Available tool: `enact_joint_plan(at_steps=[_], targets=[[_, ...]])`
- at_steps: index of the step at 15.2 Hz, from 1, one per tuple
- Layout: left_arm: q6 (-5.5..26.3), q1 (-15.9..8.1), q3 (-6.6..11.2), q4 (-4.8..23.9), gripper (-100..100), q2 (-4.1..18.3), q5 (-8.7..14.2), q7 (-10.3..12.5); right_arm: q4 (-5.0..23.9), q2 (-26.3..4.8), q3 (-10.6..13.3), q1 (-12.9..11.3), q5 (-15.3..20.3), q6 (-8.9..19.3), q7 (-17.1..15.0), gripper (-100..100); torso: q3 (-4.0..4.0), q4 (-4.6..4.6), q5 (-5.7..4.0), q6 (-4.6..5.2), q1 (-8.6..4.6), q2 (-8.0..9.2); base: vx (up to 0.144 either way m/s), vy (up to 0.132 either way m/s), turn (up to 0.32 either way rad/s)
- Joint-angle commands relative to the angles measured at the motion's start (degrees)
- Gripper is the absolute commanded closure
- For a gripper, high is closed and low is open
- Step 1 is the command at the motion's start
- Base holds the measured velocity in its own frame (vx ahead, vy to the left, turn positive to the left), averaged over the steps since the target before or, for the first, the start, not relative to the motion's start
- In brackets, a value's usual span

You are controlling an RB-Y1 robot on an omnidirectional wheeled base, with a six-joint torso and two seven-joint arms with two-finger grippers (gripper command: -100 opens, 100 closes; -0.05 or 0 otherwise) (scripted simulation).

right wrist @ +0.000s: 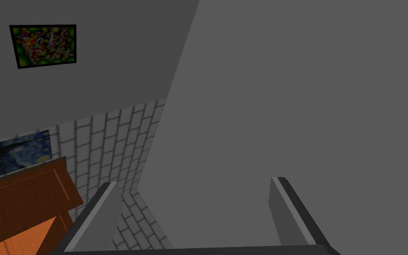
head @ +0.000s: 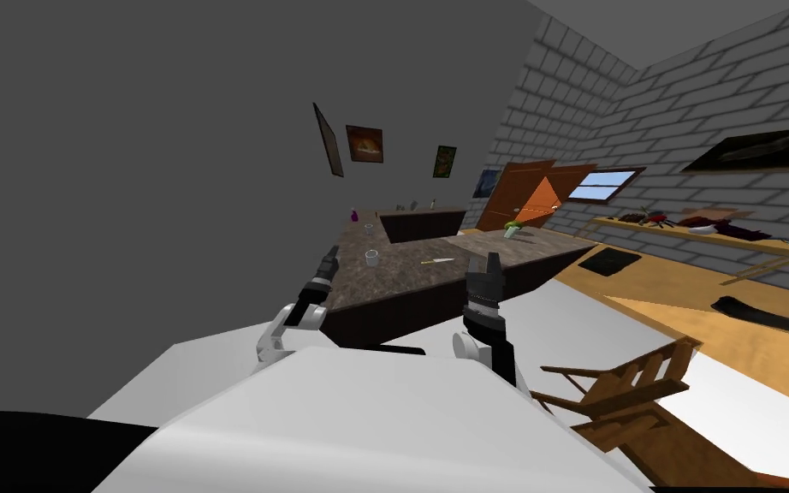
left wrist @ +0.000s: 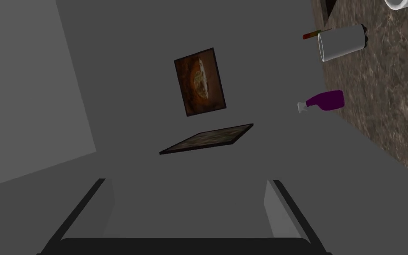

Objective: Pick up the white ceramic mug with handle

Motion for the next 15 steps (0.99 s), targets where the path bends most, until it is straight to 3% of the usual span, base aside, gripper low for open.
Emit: enact_joint_plan(at_steps=[1,4,5,7,8,10,11,13,14,15], targets=[[2.86,-2.47,0.61,2.86,-100,2.86,1.33,-0.74,0.0,0.0,0.0,0.0,0.0,0.0,0.0,0,0.0,0.0,0.0,0.0,0.0,0.0,-0.039,-0.007,-0.233],[4.75,-2.47,0.61,3.28,-100,3.06,1.33,-0.74,0.0,0.0,0.0,0.01,0.0,0.0,0.0,0,0.01,0.0,0.0,-0.03,0.0,0.01,-0.025,0.0,-0.078],[6.87,-4.45,1.0,5.81,-100,5.24,2.32,-1.38,0.0,0.0,-0.01,0.01,0.0,0.0,0.0,0,-0.01,0.0,0.0,-0.05,0.0,-0.02,-0.016,-0.006,-0.155],[8.1,-4.45,1.0,5.81,-100,5.24,2.32,-1.38,0.0,0.0,0.0,0.0,0.0,0.0,0.0,0,-0.03,-0.01,-0.01,0.0,-0.02,-0.04,-0.016,-0.003,-0.148],[10.17,-6.51,1.41,7.95,-100,7.45,3.38,-2.04,0.0,0.0,0.0,0.01,0.0,0.0,0.0,0,-0.03,-0.01,0.0,-0.03,-0.01,-0.05,-0.019,-0.007,-0.171],[11.61,-6.51,1.41,8.46,-100,7.45,3.38,-2.04,0.0,0.0,0.0,0.0,0.0,0.0,0.0,0,-0.03,-0.01,-0.01,0.0,-0.02,-0.05,-0.02,-0.003,-0.131],[13.5,-8.63,1.86,10.84,-100,9.68,4.49,-2.71,0.0,0.0,0.0,0.01,0.0,0.0,0.0,0,-0.03,-0.01,0.0,-0.03,-0.01,-0.05,-0.02,-0.008,-0.178],[15.26,-8.63,1.86,11.23,-100,9.68,4.49,-2.71,0.0,0.0,0.0,0.0,0.0,0.0,0.0,0,-0.03,-0.01,-0.01,0.0,-0.03,-0.05,-0.021,-0.006,-0.144],[16.78,-10.81,2.33,13.69,-100,11.95,5.67,-3.39,0.0,0.0,0.0,0.01,0.0,0.0,0.0,0,-0.02,-0.01,-0.01,-0.03,-0.02,-0.04,-0.019,-0.011,-0.157],[18.06,-10.81,2.33,14.12,-100,11.95,5.67,-3.39,0.0,0.0,0.0,0.0,0.0,0.0,0.0,0,-0.03,0.0,-0.02,0.01,-0.03,-0.05,-0.02,-0.011,-0.205]])
